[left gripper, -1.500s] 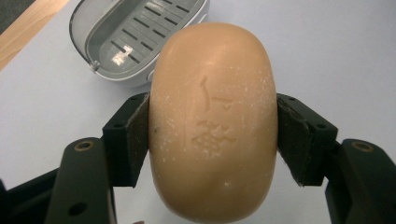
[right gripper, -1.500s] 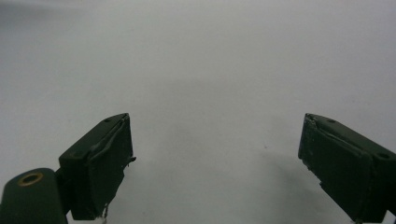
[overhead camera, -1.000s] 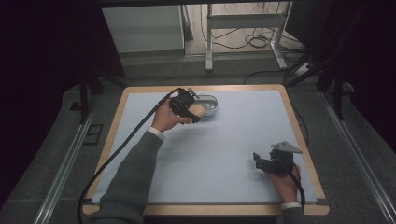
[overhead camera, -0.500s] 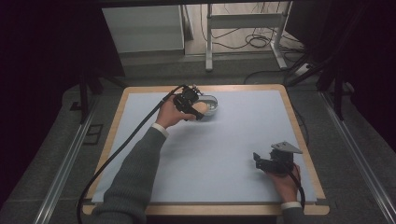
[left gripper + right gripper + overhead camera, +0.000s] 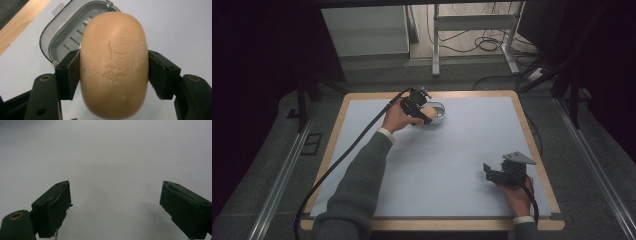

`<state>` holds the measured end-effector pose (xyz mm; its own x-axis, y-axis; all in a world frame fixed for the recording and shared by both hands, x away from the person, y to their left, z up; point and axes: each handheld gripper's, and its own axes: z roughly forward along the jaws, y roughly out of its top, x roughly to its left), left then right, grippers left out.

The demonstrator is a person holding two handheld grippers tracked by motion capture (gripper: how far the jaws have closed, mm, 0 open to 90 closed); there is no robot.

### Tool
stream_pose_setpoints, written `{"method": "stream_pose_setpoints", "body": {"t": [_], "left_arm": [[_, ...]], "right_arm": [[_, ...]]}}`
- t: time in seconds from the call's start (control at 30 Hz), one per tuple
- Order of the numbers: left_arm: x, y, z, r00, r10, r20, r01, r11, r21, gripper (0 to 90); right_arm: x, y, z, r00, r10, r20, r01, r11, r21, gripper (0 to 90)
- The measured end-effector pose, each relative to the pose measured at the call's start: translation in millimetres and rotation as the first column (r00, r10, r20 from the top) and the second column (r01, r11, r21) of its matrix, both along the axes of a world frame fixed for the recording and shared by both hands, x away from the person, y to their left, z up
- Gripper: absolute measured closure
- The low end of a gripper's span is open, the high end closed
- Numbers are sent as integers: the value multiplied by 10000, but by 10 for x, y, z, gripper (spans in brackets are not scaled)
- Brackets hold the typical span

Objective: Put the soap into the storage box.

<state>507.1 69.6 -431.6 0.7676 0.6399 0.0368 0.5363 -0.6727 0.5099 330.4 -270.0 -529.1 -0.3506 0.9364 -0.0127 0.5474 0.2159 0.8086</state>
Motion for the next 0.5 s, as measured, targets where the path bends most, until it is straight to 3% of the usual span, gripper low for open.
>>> {"method": "stream_pose_setpoints", "body": {"t": [0.5], "left_arm": [[167,3,-31,9999,121,-52,-120,9999,77,329]], "right_arm": [[0,4,-1,10000,-20,19,20,10000,-65,103]]}}
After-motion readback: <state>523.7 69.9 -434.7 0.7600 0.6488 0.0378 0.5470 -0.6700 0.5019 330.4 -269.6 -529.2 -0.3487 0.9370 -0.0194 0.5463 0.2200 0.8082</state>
